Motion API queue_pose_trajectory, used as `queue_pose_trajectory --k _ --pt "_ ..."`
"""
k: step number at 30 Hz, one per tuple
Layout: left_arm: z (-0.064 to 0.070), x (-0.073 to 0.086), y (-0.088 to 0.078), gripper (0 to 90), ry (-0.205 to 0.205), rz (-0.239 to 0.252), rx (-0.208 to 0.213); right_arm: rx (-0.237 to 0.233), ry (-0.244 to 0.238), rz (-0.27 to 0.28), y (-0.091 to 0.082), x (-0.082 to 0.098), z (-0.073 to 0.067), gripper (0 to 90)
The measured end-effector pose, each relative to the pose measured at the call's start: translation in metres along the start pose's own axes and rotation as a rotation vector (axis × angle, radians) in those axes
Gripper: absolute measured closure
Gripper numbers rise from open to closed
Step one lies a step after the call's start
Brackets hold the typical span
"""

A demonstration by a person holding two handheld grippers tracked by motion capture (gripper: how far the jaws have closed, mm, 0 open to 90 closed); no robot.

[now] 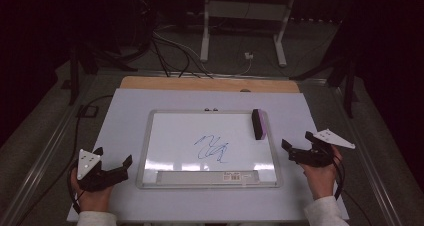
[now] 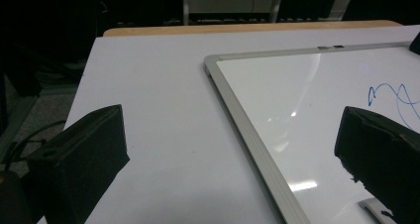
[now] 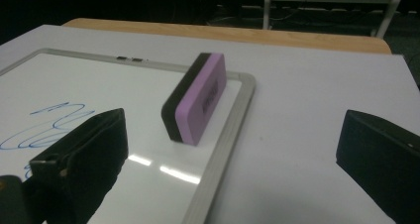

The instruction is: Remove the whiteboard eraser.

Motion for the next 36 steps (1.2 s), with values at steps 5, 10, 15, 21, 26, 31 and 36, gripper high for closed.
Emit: queue_pose_trajectory --k 5,10,15,21,26,31,36 --pt "0.001 0.001 0.001 0.8 0.005 -0.004 0.001 -0.012 -0.011 -0.029 0.017 -0.014 -0.003 0.0" --pt "0.000 0.001 0.002 0.8 -0.001 -0.006 0.000 -0.011 -0.027 -0.059 0.036 -0.026 -0.004 0.0" --pt "0.000 0.001 0.002 0.8 0.000 -0.007 0.002 -0.007 -0.005 -0.102 0.055 -0.032 -0.001 0.0" --pt "0.000 0.001 0.002 0.8 -0.001 -0.006 0.001 -0.014 0.049 -0.156 0.076 -0.029 0.003 4.7" --pt "0.000 0.001 0.002 0.8 -0.001 -0.007 0.003 -0.030 0.094 -0.181 0.088 -0.021 0.006 7.2" --pt "0.002 0.001 0.002 0.8 0.002 -0.008 0.007 -0.097 0.190 -0.179 0.098 -0.016 0.005 15.8" --pt "0.002 0.001 0.002 0.8 0.002 -0.007 0.009 -0.138 0.279 -0.180 0.106 -0.011 0.004 26.5"
Point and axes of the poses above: each handheld gripper's, and its own axes: y roughly forward along the jaws, x roughly out of its underside, z roughly to its right, the point moved 7 cm from there along y, roughly forward along the jaws, and after that the axes turned 7 degrees about -x, right-handed, at the moved point
